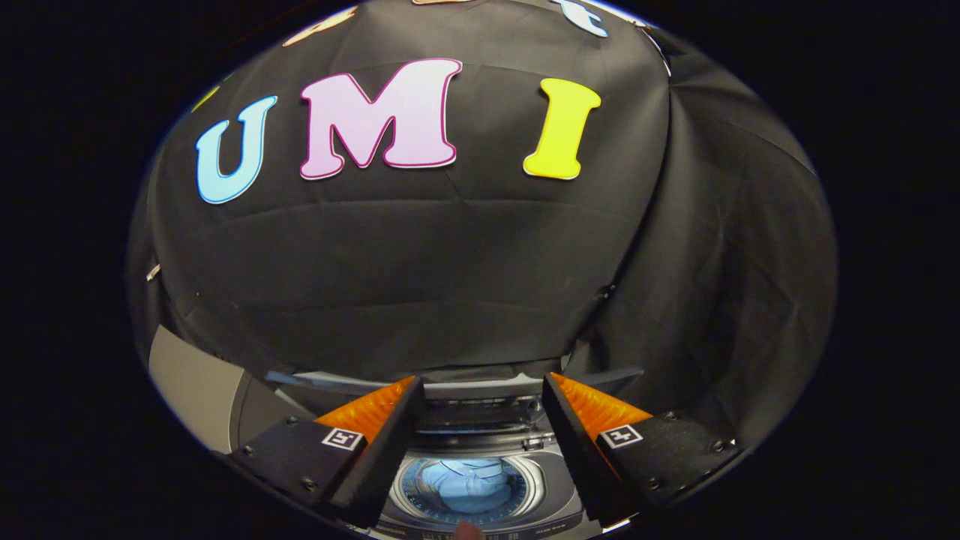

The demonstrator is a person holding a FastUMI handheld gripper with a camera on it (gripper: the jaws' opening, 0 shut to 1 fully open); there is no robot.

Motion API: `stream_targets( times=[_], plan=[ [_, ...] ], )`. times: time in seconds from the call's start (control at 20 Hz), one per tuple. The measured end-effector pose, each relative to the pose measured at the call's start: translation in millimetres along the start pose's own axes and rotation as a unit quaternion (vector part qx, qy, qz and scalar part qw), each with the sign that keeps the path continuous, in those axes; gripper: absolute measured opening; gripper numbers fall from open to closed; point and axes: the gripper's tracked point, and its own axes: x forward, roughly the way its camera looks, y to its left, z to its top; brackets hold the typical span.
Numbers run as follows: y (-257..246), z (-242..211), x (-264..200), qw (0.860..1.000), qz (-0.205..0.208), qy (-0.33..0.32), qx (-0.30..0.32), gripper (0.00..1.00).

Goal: Put the clothes into the washing machine and then close the washing machine lid.

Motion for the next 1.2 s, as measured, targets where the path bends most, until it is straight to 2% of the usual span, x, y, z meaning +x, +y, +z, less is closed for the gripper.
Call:
stream_targets(
  times=[0.25,0.5,0.7,0.85,1.2],
  plan=[
    [3.9,8.9,29.6,1.000,0.005,0.010,0.005,0.98],
    [4.7,-13.1,56.0,0.999,-0.001,0.048,-0.026,0.98],
    [6.2,-12.1,55.3,0.999,0.009,0.023,0.022,0.98],
    [1.7,-20.1,50.6,1.000,0.004,0.020,-0.001,0.99],
    [-4.2,-33.2,25.0,1.000,0.003,0.007,0.004,0.99]
  ],
)
